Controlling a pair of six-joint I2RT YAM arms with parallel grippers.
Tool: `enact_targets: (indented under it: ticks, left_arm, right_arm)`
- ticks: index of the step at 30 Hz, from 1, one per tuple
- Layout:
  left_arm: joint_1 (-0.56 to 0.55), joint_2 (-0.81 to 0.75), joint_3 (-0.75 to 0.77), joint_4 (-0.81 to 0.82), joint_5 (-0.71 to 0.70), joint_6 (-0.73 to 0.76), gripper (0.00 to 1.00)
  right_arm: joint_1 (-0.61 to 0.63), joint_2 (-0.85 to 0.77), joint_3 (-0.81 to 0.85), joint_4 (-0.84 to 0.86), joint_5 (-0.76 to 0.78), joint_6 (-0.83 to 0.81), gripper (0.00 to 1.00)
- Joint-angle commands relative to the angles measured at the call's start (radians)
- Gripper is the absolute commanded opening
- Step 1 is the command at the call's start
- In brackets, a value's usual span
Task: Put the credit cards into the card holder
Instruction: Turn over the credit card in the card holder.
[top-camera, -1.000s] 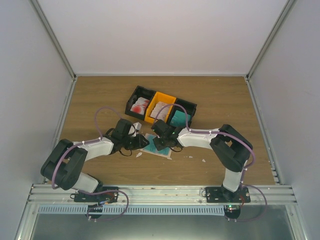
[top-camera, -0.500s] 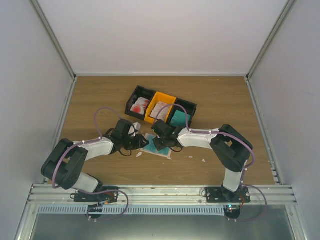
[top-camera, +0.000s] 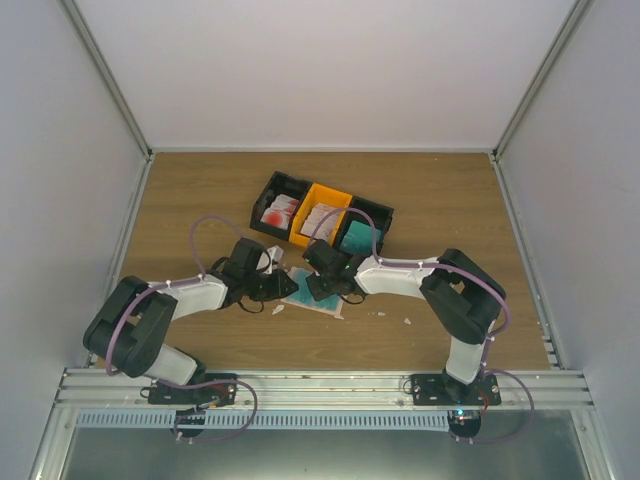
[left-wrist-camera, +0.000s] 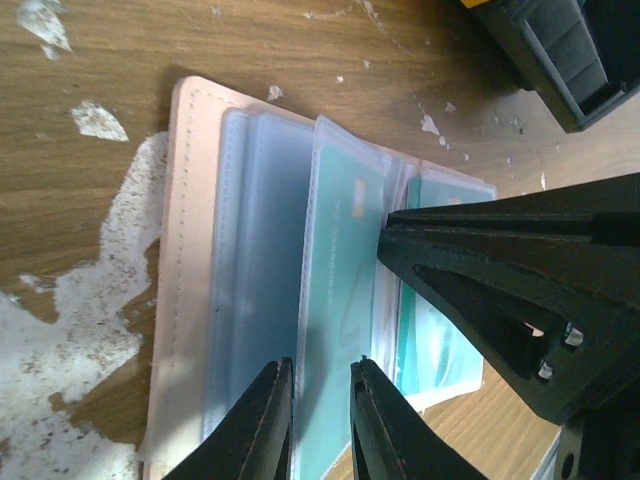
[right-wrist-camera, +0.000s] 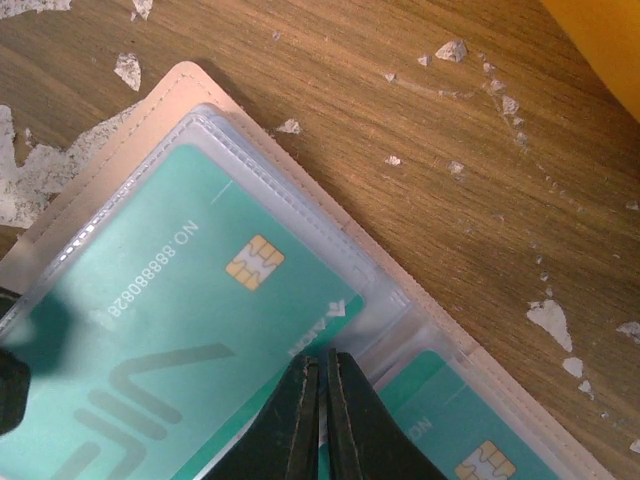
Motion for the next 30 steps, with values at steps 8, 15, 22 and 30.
enact_targets:
  ticks: [8, 15, 22, 30]
  left_arm:
    - [0.004, 0.015, -0.021, 0.121, 0.183, 0.031, 0.25]
    - [-0.006, 0.042, -0.024, 0.187, 0.288, 0.028, 0.36]
    - [-0.070, 0.083, 0.019, 0.235, 0.331, 0.014, 0.46]
    - [-0.122, 0.094, 0.040, 0.247, 0.290, -0.006, 0.58]
  right_arm:
    - [0.005, -0.003, -0.052, -0.016, 0.001, 0.025, 0.08]
    - [-0.007, -0.168, -0.064, -0.037, 0.128, 0.090, 0.24]
    - [-0.053, -0.370, -0.130, -0.067, 0.265, 0.180, 0.31]
    - [-0.131, -0.506, -0.178, -0.078, 0.256, 0.143, 0.37]
